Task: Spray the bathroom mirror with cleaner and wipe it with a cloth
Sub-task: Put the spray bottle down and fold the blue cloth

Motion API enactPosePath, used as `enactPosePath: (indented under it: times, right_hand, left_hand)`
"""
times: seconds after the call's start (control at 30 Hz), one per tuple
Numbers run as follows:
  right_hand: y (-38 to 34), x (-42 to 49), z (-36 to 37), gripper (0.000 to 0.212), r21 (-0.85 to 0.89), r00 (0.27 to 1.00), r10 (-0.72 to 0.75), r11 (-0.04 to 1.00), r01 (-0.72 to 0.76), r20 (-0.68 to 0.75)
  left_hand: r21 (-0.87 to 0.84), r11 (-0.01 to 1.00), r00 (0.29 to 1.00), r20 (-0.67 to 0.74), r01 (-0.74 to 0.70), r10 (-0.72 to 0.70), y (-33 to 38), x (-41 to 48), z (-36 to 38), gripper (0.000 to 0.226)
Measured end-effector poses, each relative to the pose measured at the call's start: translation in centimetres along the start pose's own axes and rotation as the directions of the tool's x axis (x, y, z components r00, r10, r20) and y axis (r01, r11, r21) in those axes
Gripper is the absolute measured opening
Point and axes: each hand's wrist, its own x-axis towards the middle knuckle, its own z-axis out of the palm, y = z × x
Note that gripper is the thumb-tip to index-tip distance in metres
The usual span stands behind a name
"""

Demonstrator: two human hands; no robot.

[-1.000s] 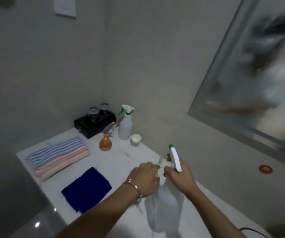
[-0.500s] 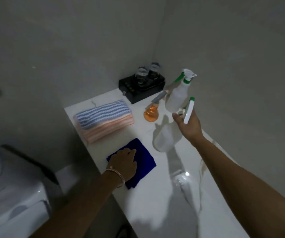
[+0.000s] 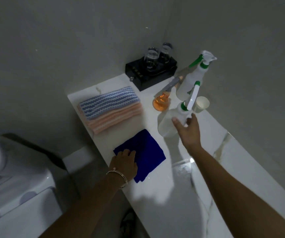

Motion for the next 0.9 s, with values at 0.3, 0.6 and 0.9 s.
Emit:
enactPosePath:
  times: [0.3, 0.6, 0.9]
  right_hand:
    - [10.4, -14.9, 0.4, 0.015, 0.062, 0.77, 0.465, 0.839, -0.541, 0.436]
    - [13.3, -19.3, -1.9, 0.009, 0.101, 0.684, 0.614, 0.711, -0.696, 0.393]
    - [11.5, -16.6, -3.6, 0.017, -0.1, 0.769, 0.527, 0.842, -0.53, 0.362]
  left_hand:
    - [-0.073, 0.997, 0.999, -0.038, 0.009, -0.012, 0.3, 1.0, 1.0, 0.056]
    - [-0.2, 0.963, 0.983, 0.028, 0.181, -0.179, -1.6, 3.0, -0.1, 0.06]
    - [-0.512, 0.823, 0.968, 0.154, 0.248, -0.196, -0.9, 3.7, -1.2, 0.019]
